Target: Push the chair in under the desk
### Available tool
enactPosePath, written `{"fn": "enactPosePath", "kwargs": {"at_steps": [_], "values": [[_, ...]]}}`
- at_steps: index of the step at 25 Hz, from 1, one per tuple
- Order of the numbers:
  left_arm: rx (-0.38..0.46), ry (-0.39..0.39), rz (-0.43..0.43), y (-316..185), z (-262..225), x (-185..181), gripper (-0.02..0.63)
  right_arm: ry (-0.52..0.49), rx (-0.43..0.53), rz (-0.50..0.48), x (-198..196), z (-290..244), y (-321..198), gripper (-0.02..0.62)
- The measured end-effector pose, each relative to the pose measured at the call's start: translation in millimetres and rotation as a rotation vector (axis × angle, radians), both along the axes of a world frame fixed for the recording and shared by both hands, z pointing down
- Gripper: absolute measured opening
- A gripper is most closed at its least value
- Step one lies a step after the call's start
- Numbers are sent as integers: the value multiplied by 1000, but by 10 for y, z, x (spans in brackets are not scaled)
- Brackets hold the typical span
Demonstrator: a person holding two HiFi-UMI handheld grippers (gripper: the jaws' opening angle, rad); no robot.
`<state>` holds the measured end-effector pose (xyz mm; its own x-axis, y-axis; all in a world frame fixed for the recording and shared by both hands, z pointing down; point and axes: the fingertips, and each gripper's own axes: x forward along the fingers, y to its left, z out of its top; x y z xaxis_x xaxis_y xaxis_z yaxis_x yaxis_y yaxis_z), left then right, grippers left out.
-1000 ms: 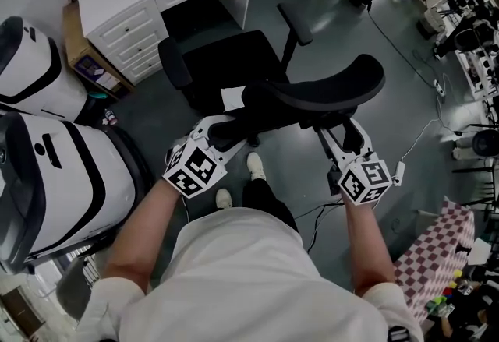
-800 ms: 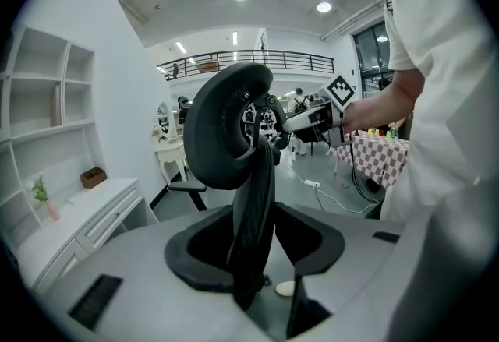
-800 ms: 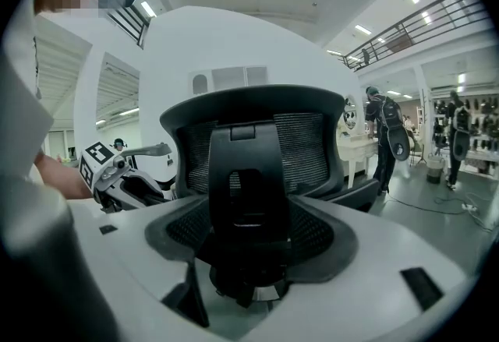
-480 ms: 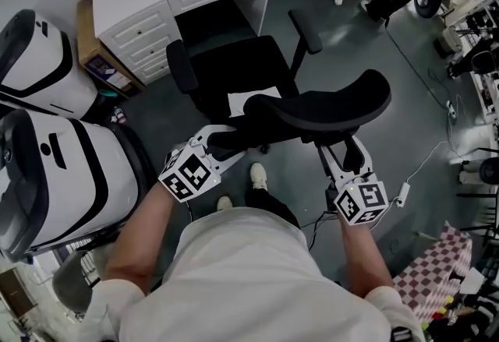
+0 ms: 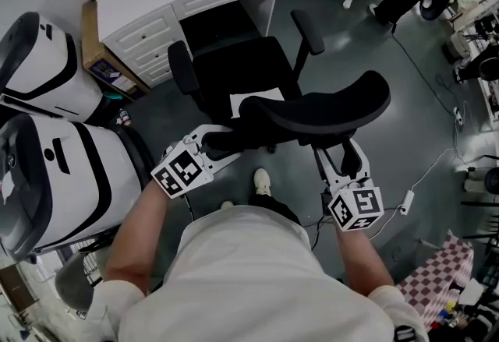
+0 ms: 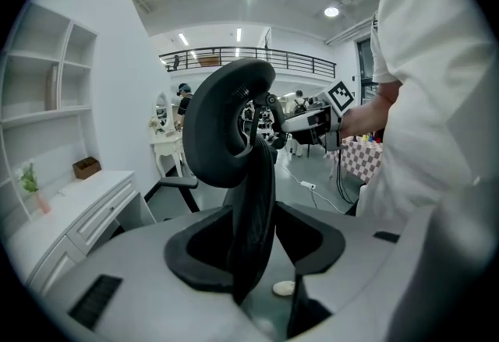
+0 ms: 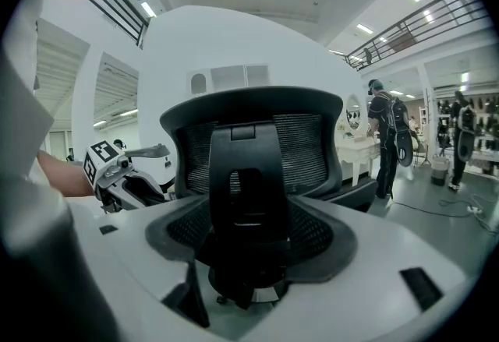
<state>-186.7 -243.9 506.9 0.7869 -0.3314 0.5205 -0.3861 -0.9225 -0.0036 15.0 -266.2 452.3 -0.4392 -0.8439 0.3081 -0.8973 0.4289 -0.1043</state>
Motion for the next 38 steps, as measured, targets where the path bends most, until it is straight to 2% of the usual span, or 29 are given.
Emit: {"fn": "enactPosePath", "kwargs": {"at_steps": [8,17,28,38], "values": [[-13,4,3,-193,-23,-144,178,12,-18,10,-132,-20,-123,302],[-12,15,18,-341,-23,-103,168,17,-14,-17,-108,-35,-319,302],[0,-22,-18,-754,-13,-94,163,16,-11,-54,-82,-11,-712,295],[-4,-23,-49,-1092,0,-13,164,11,-10,-78,-14,4,-1124,295]]}}
